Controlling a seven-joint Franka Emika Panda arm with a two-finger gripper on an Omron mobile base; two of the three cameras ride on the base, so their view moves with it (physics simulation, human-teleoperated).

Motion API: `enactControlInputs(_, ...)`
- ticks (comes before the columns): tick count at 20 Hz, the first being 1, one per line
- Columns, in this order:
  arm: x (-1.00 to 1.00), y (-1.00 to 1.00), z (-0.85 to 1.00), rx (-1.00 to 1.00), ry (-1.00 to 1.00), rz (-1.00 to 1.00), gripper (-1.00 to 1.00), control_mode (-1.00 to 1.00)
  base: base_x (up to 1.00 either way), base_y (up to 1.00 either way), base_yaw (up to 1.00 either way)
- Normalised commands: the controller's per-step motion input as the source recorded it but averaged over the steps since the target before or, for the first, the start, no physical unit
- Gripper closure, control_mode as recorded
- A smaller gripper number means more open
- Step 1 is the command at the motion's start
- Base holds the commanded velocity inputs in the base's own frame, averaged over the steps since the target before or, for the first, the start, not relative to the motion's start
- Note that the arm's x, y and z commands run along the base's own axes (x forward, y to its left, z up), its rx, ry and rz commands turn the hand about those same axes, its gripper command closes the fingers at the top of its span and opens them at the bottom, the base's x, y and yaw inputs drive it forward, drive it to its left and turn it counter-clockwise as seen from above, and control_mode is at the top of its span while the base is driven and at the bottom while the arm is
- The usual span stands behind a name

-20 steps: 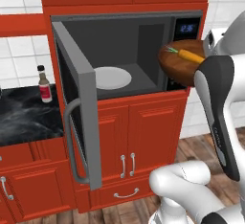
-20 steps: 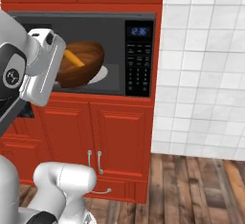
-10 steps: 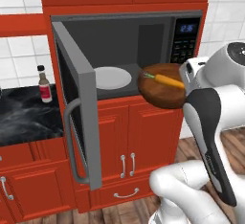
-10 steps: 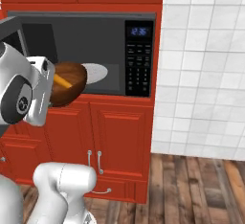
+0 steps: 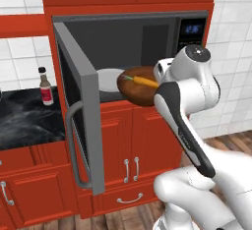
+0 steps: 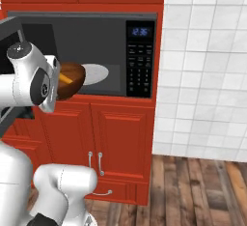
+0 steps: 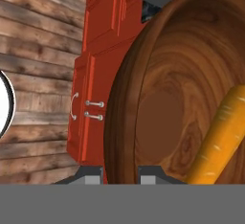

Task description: Pick the carrot from the sink and place it in the bowl. Then pick the bowl and place it in the microwave. Then close the microwave door and press the start button.

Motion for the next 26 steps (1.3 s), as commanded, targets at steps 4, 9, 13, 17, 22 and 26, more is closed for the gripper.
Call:
enactControlInputs(4,1.0,0.33,-0.15,0.0,0.14,0.0,1.0,-1.0,0.0,0.0,0.0)
enactControlInputs(9,1.0,0.1,-0.25,0.0,0.05,0.0,1.0,-1.0,0.0,0.0,0.0)
enactControlInputs(13,0.89,0.0,-0.26,0.0,0.0,0.0,1.0,-1.0,0.0,0.0,0.0)
enactControlInputs(17,0.78,0.0,-0.15,0.01,-0.06,0.0,1.0,-1.0,0.0,0.0,0.0)
enactControlInputs(22,0.68,0.05,-0.25,0.0,-0.04,0.0,1.0,-1.0,0.0,0.0,0.0)
enactControlInputs(26,0.72,0.09,-0.15,0.0,0.0,0.0,1.0,-1.0,0.0,0.0,0.0)
